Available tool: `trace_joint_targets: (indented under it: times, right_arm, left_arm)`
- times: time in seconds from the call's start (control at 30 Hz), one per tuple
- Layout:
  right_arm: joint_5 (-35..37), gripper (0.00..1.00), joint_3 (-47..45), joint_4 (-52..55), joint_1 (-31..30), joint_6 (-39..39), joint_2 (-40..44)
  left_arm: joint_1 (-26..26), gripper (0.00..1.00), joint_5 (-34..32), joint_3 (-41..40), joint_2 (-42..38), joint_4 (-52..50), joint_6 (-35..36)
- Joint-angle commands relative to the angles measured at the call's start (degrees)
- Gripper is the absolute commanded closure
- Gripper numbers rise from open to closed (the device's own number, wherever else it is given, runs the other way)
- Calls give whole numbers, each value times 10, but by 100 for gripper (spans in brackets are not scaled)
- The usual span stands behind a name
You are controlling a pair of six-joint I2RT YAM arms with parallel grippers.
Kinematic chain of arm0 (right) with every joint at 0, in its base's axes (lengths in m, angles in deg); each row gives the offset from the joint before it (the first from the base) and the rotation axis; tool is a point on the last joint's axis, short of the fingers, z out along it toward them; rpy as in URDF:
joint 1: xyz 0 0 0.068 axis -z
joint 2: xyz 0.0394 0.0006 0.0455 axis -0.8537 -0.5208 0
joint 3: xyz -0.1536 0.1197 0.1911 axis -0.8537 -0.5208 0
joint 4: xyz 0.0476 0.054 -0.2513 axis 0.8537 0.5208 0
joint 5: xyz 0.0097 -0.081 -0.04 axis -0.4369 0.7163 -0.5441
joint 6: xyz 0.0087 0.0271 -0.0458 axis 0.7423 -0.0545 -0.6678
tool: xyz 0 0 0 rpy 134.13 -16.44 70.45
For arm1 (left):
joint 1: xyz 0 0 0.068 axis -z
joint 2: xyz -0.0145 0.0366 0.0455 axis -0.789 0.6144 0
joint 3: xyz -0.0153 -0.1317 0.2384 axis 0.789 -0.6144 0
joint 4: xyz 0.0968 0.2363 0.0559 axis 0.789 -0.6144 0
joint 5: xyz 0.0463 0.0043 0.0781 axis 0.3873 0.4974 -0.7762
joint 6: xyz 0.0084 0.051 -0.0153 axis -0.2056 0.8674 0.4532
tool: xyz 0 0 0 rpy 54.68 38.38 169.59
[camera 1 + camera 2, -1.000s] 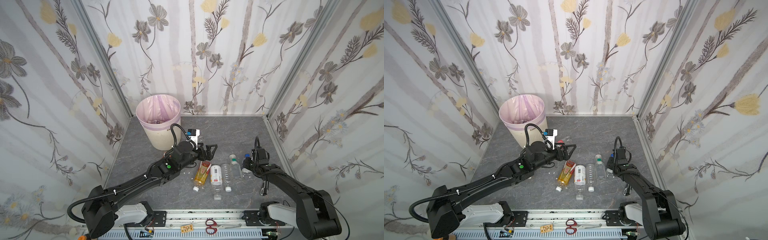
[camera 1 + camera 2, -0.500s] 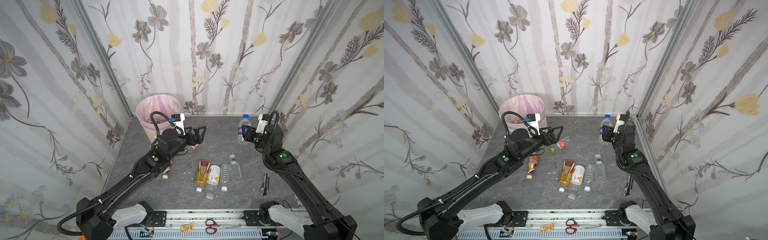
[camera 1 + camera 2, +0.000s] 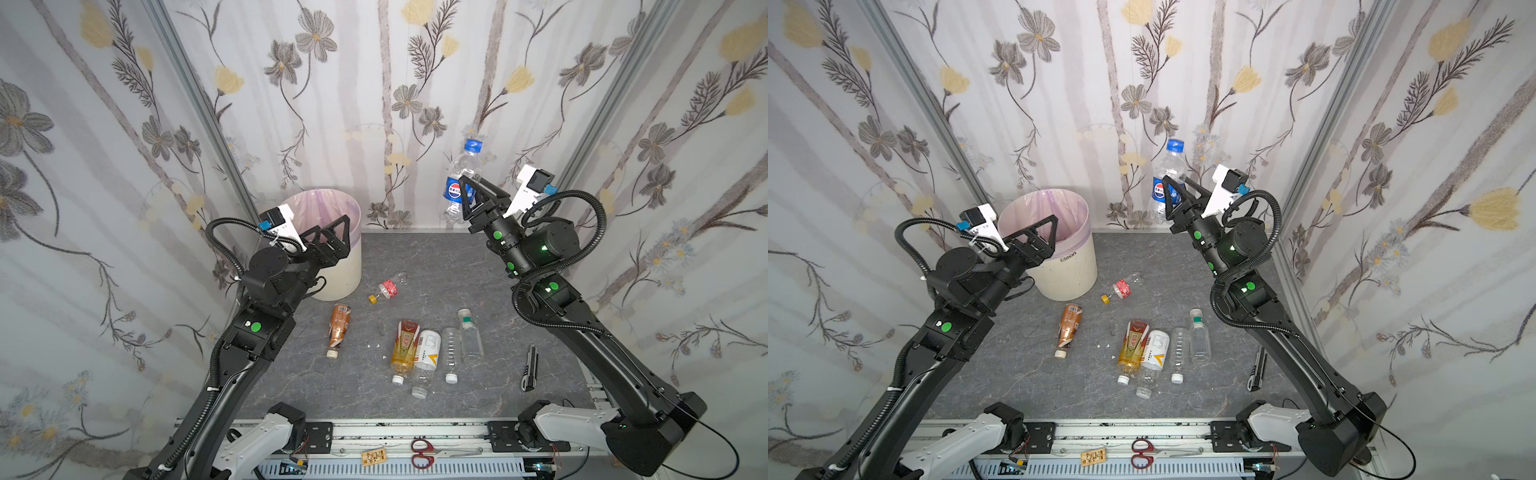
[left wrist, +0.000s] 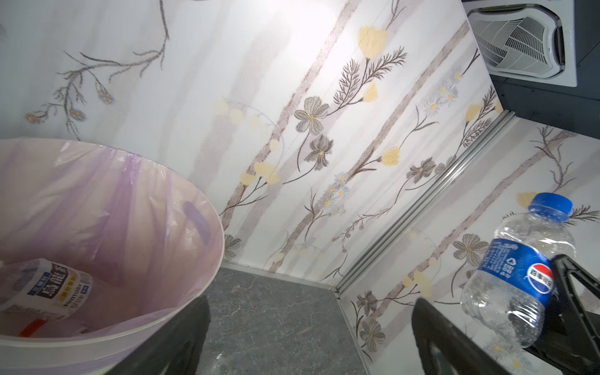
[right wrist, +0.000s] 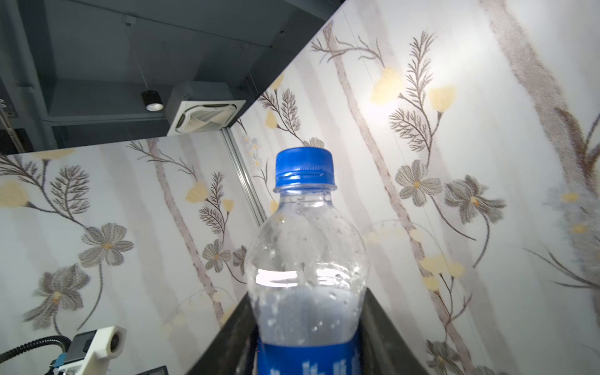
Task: Throw the plastic bottles in the bin
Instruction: Throw the plastic bottle into the trash bin, then pick up the plastic bottle from the center of the table.
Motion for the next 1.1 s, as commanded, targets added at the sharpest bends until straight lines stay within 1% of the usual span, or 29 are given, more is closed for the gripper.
trace_joint_targets:
  times: [0.0,0.07,0.1,0.17,0.2,0.23,0.27,0.3,0.33,0.37,0.4,0.43,0.47,0.5,0.53,0.6,0.67,0.77,0.9,1.0,1.07]
  right_arm:
    - [14,53,35,-111,-17,-9,-41]
    - [14,53,84,-113,-33,-10,-86]
    - [13,53,119,-102,-42,-12,-123]
    - [8,54,209,-74,-59,-18,-195]
    - [5,56,275,-48,-67,-21,-244]
    - [1,56,370,13,-75,-22,-302]
    - [-6,52,467,82,-81,-26,-368]
    - [-23,43,607,159,-85,-30,-452]
    - [-31,37,741,218,-89,-29,-535]
    - [-41,37,815,244,-89,-22,-595]
    - [-57,39,835,249,-85,-8,-623]
    - [-70,34,799,243,-78,11,-620]
    - [-83,24,746,225,-73,24,-604]
    - [-93,5,681,202,-71,25,-583]
    - [-87,0,646,200,-70,15,-569]
    - [-82,0,635,226,-69,-2,-557]
    - [-96,0,633,239,-67,-9,-542]
    - [-93,0,605,246,-72,-34,-499]
    - [-71,0,506,221,-72,-62,-409]
    - [-29,0,444,243,-65,-84,-350]
    - [-2,0,385,252,-59,-103,-306]
  left_arm:
    - [-18,0,-7,-12,-14,-12,-9]
    - [-27,0,2,-15,-19,-17,-10]
    - [-31,0,7,-15,-21,-21,-11]
    - [-38,0,15,-15,-25,-24,-12]
    - [-41,0,17,-15,-27,-28,-13]
    - [-44,0,19,-18,-31,-30,-13]
    - [-46,0,21,-19,-34,-32,-13]
    - [-49,0,22,-22,-38,-35,-12]
    - [-51,0,23,-24,-43,-38,-13]
    - [-54,0,25,-28,-47,-41,-12]
    - [-55,0,26,-31,-51,-45,-13]
    - [-56,0,27,-36,-56,-48,-14]
    - [-58,0,28,-40,-60,-50,-16]
    - [-58,0,30,-46,-64,-51,-18]
    - [-58,0,33,-51,-67,-52,-20]
    - [-59,0,38,-58,-68,-54,-21]
    - [-59,0,38,-67,-71,-55,-20]
    - [-59,0,38,-76,-67,-57,-19]
    - [-59,0,65,-92,-53,-64,-22]
    - [-58,0,80,-117,-31,-93,-37]
    - [-55,0,85,-139,-17,-115,-45]
